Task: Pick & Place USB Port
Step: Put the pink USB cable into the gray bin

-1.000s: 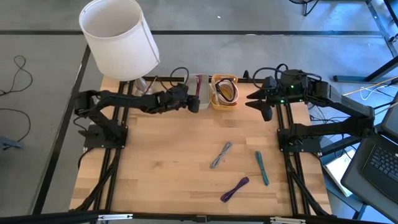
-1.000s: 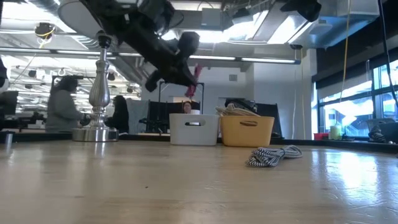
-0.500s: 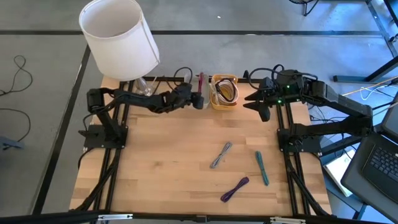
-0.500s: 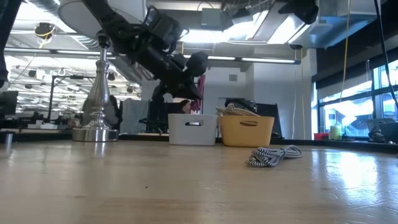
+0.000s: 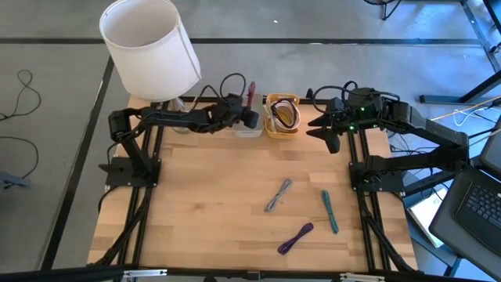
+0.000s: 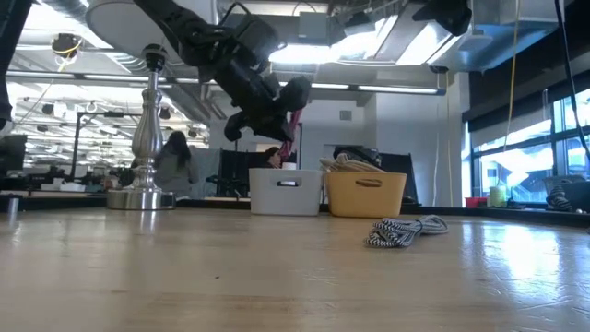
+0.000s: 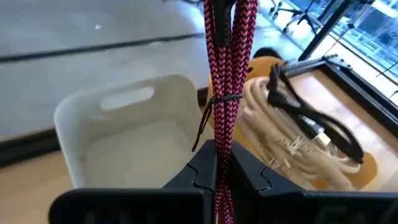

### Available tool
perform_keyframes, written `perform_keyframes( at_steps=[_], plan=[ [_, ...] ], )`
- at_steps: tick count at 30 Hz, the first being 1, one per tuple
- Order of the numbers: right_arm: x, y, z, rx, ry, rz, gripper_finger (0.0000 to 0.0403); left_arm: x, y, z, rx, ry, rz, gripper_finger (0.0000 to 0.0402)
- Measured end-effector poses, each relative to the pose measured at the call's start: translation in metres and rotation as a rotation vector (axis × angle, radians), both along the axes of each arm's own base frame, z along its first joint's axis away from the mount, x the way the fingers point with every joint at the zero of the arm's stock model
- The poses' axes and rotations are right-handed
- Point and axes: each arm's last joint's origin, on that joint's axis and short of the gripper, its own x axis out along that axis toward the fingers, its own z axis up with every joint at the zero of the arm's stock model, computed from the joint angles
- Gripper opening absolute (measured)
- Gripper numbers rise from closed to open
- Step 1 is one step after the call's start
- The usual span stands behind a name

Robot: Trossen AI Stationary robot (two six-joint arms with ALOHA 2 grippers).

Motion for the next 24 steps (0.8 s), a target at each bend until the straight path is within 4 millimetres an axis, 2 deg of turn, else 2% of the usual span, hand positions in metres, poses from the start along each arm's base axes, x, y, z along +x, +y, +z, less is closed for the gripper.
perform_keyframes(
  at_steps=[8, 17, 24],
  plan=[
    [0.0, 0.0, 0.0, -0.003, 0.0, 0.002, 0.0181, -0.002, 0.002, -0.007, -0.05, 0.019, 0.032, 0.0012],
    [0.0, 0.0, 0.0, 0.012, -0.001, -0.004, 0.0181, 0.012, 0.004, -0.045, -0.143, 0.022, 0.014, 0.0012],
    [0.0, 0.0, 0.0, 0.018, 0.001, -0.007, 0.0181, 0.012, 0.009, -0.05, -0.176, -0.014, 0.062, 0.0012]
  ],
)
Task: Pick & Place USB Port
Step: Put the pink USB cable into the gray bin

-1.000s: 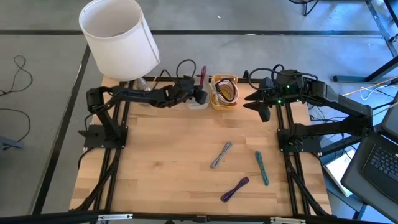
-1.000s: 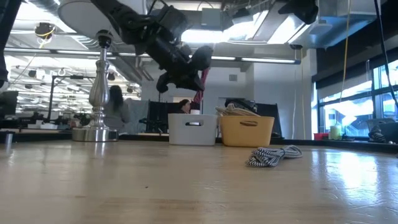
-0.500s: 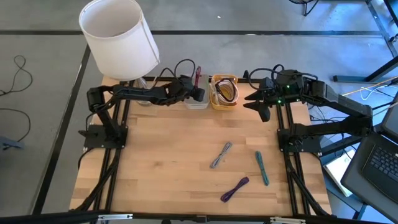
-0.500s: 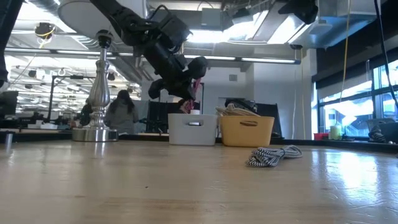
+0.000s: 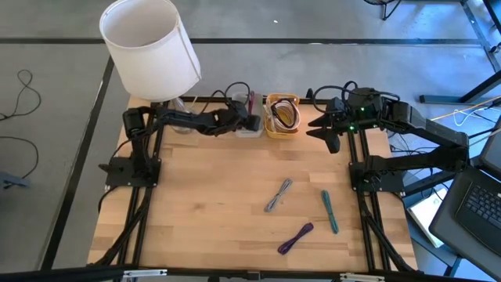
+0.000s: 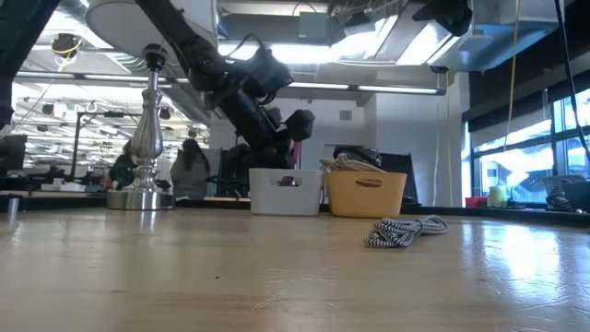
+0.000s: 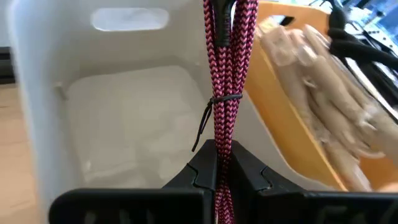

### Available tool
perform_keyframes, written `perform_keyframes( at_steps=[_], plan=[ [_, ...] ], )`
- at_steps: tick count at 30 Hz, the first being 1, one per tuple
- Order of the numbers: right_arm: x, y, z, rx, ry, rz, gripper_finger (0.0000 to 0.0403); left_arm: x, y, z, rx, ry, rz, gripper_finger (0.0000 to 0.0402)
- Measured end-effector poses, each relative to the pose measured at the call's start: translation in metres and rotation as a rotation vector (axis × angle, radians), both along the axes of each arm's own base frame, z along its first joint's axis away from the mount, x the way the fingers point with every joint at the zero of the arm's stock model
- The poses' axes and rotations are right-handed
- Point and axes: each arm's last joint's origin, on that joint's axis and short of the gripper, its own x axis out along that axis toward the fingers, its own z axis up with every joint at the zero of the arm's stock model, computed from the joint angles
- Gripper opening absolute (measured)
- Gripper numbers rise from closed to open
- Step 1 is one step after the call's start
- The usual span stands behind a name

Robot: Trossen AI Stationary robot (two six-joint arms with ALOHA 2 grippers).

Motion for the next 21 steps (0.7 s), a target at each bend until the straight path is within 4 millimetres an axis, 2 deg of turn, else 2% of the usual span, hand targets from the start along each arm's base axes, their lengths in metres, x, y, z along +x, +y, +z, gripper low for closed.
perform_keyframes(
  at_steps=[21],
  plan=[
    [0.0, 0.0, 0.0, 0.0, 0.0, 0.0, 0.0181, -0.0066, 0.0064, -0.0043, -0.036, 0.05, -0.009, 0.0012]
  ],
)
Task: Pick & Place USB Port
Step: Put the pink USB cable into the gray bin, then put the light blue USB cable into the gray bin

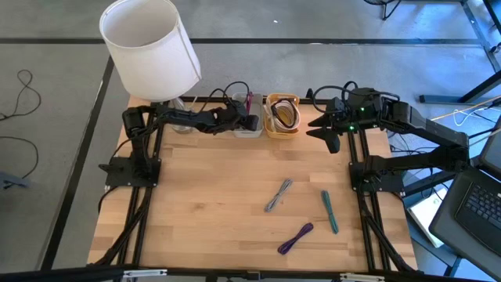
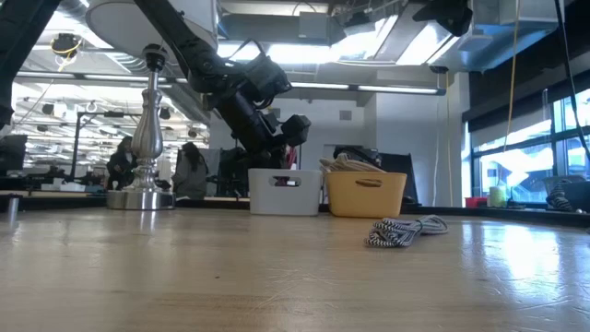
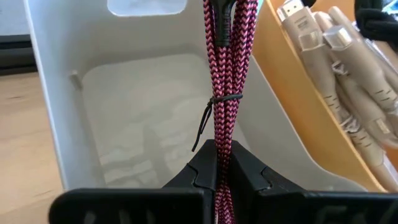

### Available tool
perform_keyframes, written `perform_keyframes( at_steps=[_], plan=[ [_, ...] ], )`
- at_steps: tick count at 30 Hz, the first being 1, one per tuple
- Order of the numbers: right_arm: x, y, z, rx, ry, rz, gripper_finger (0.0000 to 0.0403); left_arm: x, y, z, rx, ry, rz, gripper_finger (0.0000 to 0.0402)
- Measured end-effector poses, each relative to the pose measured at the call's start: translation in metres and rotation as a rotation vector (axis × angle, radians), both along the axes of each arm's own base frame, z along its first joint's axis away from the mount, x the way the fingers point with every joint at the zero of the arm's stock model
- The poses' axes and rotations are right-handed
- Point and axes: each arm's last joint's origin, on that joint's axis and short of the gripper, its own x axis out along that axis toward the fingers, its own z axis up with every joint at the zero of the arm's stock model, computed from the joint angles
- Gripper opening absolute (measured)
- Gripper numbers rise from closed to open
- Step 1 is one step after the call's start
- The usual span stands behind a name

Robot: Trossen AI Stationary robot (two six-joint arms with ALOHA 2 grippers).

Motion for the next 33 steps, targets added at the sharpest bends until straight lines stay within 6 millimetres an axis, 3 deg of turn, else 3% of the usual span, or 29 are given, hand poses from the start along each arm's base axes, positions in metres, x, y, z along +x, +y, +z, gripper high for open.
perform_keyframes(
  at_steps=[4, 22, 25, 33],
  plan=[
    [0.0, 0.0, 0.0, 0.0, 0.0, 0.0, 0.0181, 0.0, 0.0, 0.0, -0.001, 0.002, 0.0, 0.002],
    [0.0, 0.0, 0.0, 0.0, 0.0, 0.0, 0.0181, 0.003, 0.0, 0.004, 0.047, -0.008, -0.057, 0.014],
    [0.0, 0.0, 0.0, 0.001, 0.001, 0.0, 0.0181, 0.006, -0.002, 0.019, 0.108, -0.059, -0.101, 0.0146],
    [-0.001, 0.001, -0.002, 0.025, 0.021, 0.02, 0.0181, 0.016, -0.022, 0.087, 0.267, -0.093, -0.225, 0.0134]
  ],
)
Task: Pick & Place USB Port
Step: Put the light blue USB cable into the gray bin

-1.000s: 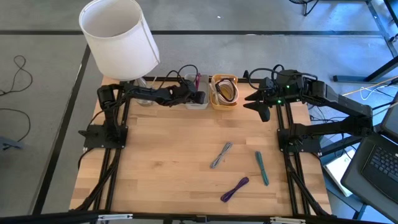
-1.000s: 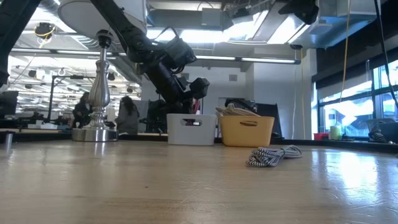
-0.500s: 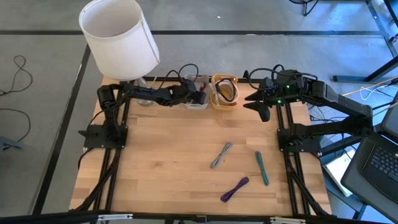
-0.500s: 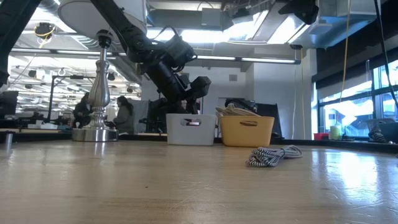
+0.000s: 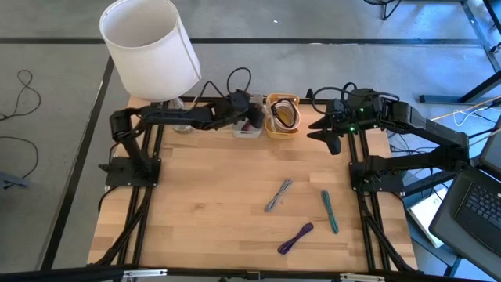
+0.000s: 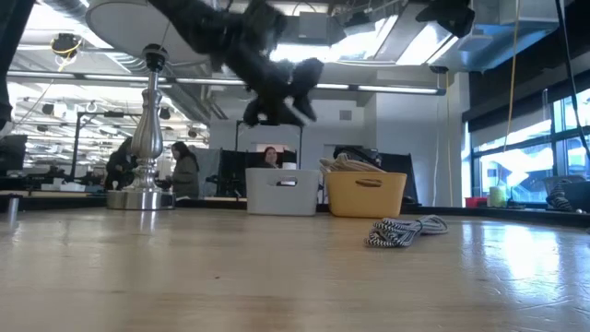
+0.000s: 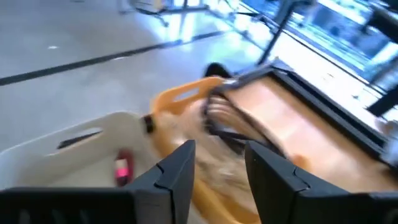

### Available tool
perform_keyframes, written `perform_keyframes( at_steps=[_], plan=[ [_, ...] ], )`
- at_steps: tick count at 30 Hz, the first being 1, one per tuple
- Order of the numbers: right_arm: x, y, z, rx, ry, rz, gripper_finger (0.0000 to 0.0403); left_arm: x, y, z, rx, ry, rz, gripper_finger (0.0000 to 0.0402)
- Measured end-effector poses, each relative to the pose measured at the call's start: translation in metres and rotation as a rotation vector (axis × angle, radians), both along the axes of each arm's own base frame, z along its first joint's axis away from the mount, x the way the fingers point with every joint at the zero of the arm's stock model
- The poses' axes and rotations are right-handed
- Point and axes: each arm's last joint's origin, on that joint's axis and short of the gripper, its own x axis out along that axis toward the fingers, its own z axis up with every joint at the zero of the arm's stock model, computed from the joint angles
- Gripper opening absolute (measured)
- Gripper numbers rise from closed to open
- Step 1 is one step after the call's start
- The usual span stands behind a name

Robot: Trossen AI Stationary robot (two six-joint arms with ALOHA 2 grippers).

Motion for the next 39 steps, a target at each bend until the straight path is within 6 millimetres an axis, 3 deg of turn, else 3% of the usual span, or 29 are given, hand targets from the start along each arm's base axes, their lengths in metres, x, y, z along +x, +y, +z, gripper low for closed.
perform_keyframes(
  at_steps=[4, 11, 15, 18, 25, 31, 39],
  plan=[
    [0.0, 0.0, 0.0, 0.0, 0.003, 0.0, 0.0181, 0.013, -0.029, 0.018, -0.021, -0.024, -0.169, 0.0128],
    [-0.008, 0.004, -0.01, 0.085, 0.121, 0.057, 0.0181, 0.033, -0.111, 0.03, -0.16, -0.087, -0.616, 0.0127],
    [-0.023, 0.016, -0.024, 0.26, 0.339, 0.069, 0.0181, 0.029, -0.154, 0.051, -0.188, -0.106, -0.781, 0.0127],
    [-0.04, 0.03, -0.031, 0.368, 0.498, 0.036, 0.0181, 0.015, -0.174, 0.074, -0.134, -0.149, -0.797, 0.0123],
    [-0.062, 0.067, -0.054, 0.616, 0.502, -0.037, 0.0181, -0.039, -0.19, 0.123, 0.104, -0.126, -0.658, 0.0103],
    [-0.048, 0.116, -0.09, 0.797, 0.327, 0.056, 0.0181, -0.077, -0.192, 0.149, 0.241, -0.096, -0.529, 0.0091],
    [-0.043, 0.162, -0.151, 0.738, 0.451, -0.13, 0.0181, -0.084, -0.19, 0.152, 0.356, -0.028, -0.47, 0.0088]
  ],
)
